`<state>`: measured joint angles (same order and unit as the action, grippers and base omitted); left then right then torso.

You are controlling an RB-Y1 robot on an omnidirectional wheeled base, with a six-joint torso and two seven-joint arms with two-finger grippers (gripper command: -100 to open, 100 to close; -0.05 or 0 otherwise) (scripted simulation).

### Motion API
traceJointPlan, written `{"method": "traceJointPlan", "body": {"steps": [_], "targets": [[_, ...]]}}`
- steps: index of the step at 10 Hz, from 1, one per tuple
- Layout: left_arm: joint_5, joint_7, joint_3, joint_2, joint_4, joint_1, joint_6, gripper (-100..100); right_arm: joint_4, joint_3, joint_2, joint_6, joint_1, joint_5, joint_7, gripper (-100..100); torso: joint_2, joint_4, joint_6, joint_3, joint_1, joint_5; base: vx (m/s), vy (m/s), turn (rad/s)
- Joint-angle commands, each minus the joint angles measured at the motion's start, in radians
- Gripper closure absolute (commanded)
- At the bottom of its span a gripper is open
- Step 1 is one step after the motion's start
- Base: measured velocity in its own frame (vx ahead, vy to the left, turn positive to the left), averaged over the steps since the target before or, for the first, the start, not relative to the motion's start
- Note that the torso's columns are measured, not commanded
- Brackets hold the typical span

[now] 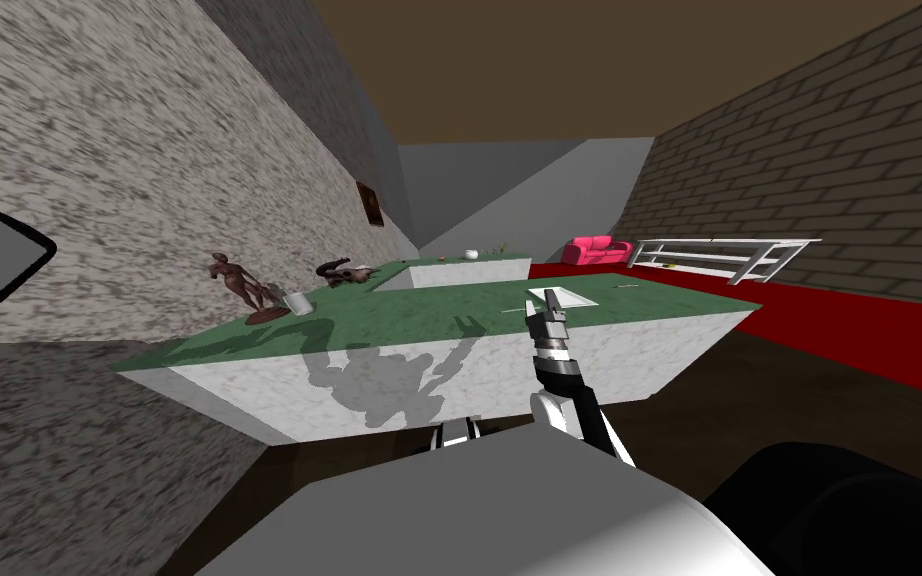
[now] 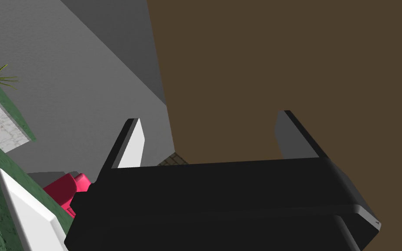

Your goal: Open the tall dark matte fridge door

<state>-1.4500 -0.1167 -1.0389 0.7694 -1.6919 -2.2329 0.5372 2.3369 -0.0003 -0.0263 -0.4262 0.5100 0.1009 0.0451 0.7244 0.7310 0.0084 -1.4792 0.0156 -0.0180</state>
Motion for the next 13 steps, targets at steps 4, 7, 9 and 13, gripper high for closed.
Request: {"method": "traceJointPlan", "body": {"steps": [4, 7, 9, 13], "targets": [[-0.007, -0.024, -0.007, 0.007, -0.003, -0.101, 0.014, -100, 0.000, 0.000, 0.000, 0.000, 0.000, 0.000, 0.000, 0, 0.003, 0.002, -0.001, 0.003, 0.000, 0.000, 0.017, -0.005, -0.007], [0.010, -0.009, 0.111, 0.040, 0.100, 0.001, 0.040, -100, 0.000, 0.000, 0.000, 0.000, 0.000, 0.000, 0.000, 0, -0.004, -0.002, 0.002, -0.007, -0.008, 0.009, 0.073, 0.002, -0.038], [0.010, -0.009, 0.172, 0.040, 0.128, 0.061, 0.040, -100, 0.000, 0.000, 0.000, 0.000, 0.000, 0.000, 0.000, 0, 0.001, 0.000, -0.003, -0.005, -0.016, 0.016, 0.012, -0.011, -0.049], [0.010, -0.009, 0.177, 0.040, 0.128, 0.169, 0.040, -100, 0.000, 0.000, 0.000, 0.000, 0.000, 0.000, 0.000, 0, 0.018, 0.009, -0.009, 0.006, -0.015, 0.018, 0.005, -0.003, 0.000]]}}
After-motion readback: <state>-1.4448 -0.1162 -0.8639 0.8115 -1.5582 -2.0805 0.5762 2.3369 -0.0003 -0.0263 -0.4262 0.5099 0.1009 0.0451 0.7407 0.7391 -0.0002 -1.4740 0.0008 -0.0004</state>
